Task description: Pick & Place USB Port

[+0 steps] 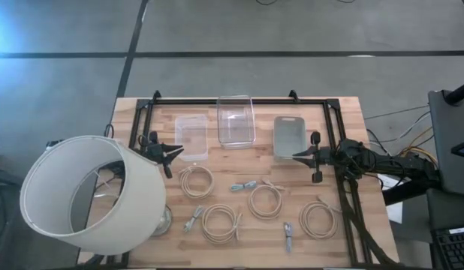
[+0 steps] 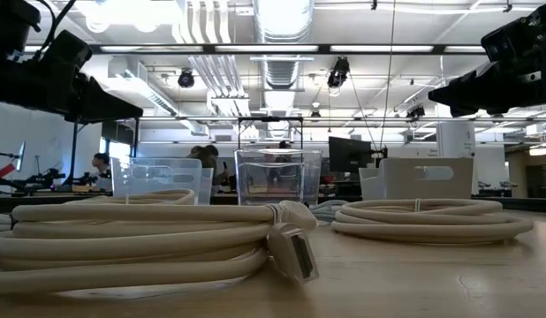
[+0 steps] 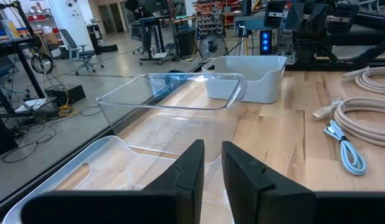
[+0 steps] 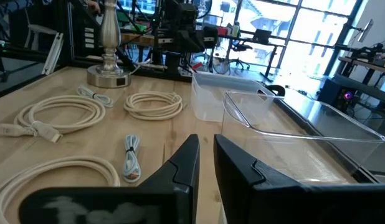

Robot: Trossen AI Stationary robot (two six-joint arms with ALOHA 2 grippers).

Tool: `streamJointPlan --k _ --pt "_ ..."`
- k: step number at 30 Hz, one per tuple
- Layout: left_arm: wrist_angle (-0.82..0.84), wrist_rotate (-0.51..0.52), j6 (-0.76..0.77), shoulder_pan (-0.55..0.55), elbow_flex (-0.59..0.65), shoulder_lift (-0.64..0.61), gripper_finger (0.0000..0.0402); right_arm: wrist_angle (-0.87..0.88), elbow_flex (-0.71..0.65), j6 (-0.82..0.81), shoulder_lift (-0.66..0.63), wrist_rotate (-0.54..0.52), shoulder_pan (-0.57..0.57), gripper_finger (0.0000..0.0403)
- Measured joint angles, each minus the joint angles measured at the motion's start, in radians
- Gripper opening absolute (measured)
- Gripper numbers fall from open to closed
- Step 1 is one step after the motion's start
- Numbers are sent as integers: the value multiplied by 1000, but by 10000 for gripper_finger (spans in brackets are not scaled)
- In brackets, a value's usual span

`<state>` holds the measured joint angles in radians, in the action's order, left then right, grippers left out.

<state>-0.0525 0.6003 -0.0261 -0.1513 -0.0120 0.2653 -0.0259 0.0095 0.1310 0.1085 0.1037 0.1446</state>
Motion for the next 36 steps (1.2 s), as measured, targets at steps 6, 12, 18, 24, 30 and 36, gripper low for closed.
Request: streamJointPlan --k 6,12,18,24,30,36 --pt "0 0 0 0 0 0 60 0 0 0 0 0 0 43" --pt "0 0 0 1 0 0 60 0 0 0 0 0 0 43" --pt "0 0 0 1 0 0 60 0 0 0 0 0 0 43" --pt "0 0 0 1 0 0 60 0 0 0 0 0 0 43" --pt "-19 -5 16 0 1 0 60 0 0 0 0 0 0 43" --pt "-121 -72 214 0 2 0 60 0 0 -20 0 0 0 43"
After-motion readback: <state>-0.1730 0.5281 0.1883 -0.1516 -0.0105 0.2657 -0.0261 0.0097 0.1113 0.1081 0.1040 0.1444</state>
